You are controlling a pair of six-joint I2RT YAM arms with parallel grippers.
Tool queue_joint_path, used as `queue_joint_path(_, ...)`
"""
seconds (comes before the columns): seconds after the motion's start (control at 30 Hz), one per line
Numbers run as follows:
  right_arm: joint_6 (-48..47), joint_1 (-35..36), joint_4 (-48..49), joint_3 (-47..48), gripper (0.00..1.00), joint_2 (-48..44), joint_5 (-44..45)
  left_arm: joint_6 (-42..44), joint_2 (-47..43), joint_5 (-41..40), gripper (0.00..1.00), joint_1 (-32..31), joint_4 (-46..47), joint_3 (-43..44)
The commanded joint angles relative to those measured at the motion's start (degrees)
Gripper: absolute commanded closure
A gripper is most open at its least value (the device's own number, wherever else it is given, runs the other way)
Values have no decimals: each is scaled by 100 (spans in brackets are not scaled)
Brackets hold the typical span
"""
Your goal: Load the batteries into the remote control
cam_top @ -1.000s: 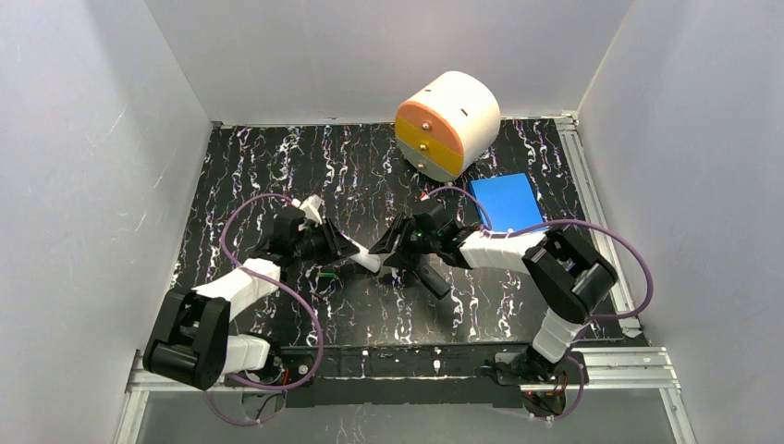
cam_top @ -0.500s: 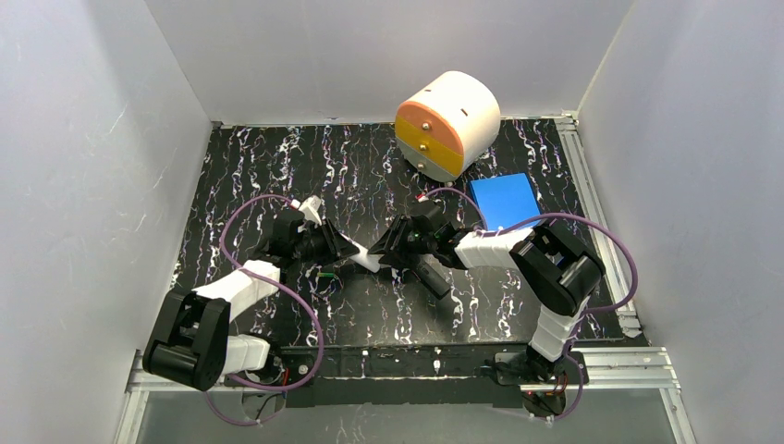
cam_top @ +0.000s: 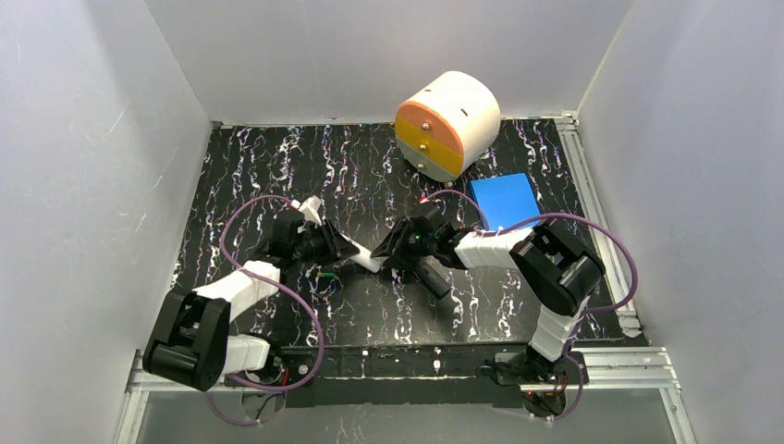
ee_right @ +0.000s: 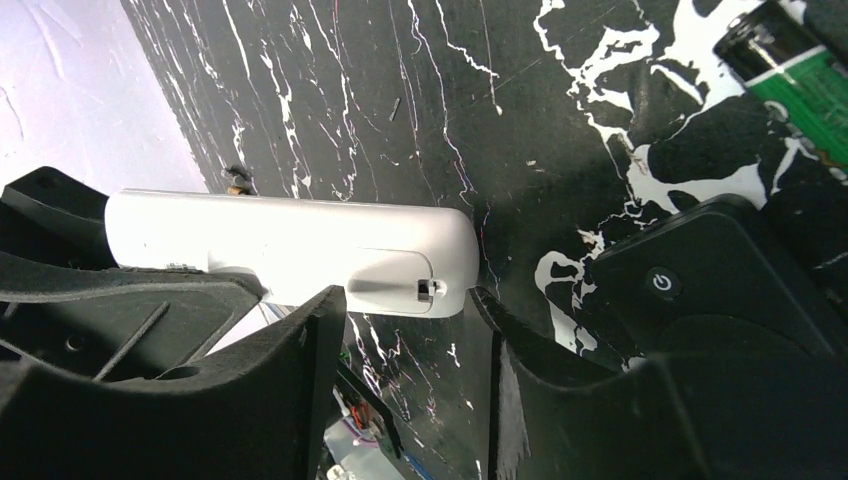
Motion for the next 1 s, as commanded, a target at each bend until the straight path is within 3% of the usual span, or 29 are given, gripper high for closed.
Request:
queue_joint_path(0.0,-64,18,181,145,44,26,17,136,-2,18,100,-4,-217,-115)
queue_joint_path(0.27,-61,29,334,245,52,88,-95,136,72,39,100,-1,-216,-82)
queue_joint_path(0.97,-30,26,634,341,48,343,-333,154,175,131,100,-1,-216,-27)
